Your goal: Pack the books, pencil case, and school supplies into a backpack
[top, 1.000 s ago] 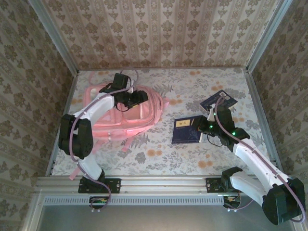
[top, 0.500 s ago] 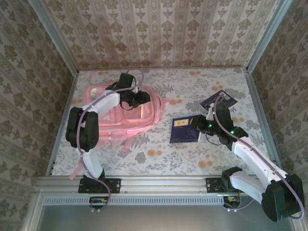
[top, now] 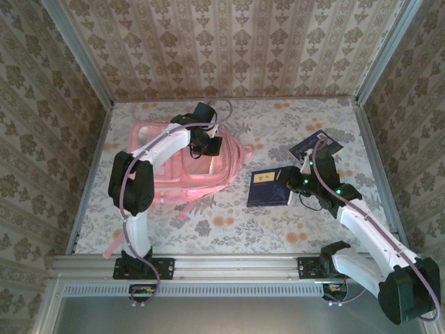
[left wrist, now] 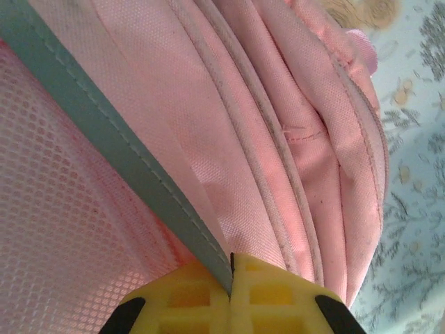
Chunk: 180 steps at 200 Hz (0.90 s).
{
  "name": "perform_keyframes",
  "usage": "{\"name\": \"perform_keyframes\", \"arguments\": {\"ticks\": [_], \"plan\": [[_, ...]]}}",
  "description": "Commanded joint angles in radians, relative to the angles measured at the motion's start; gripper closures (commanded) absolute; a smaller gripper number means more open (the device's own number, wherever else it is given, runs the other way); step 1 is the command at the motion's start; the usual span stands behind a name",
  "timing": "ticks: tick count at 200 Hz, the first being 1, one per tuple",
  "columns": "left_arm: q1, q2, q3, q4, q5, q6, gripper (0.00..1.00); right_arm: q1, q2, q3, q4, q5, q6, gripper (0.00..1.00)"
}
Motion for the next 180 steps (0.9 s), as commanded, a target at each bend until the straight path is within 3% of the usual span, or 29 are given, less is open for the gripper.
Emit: {"name": "perform_keyframes", "arguments": {"ticks": [1,49,85,122,180], "plan": [[-0.010,-0.120,0.072,-0.079,0.034,0.109,1.00,-0.010,-0.050,0.074,-0.063,0.068,-0.038,1.00],[0.002,-0.312,0.113,-0.107,0.171,0.149,1.00,-0.027,-0.121,0.121,-0.101,0.098,-0.092,1.00],[0.072,-0.446,0.016,-0.006,0.411,0.082,1.00,-0.037,-0.130,0.133,-0.037,-0.026,-0.097,1.00],[0.208,-0.570,-0.129,0.235,0.693,-0.084,1.00,-0.039,-0.070,0.097,0.141,-0.187,0.038,1.00],[0.204,-0.617,-0.167,0.339,0.800,-0.143,1.00,-0.030,0.169,0.075,0.535,-0.314,0.303,1.00]]}}
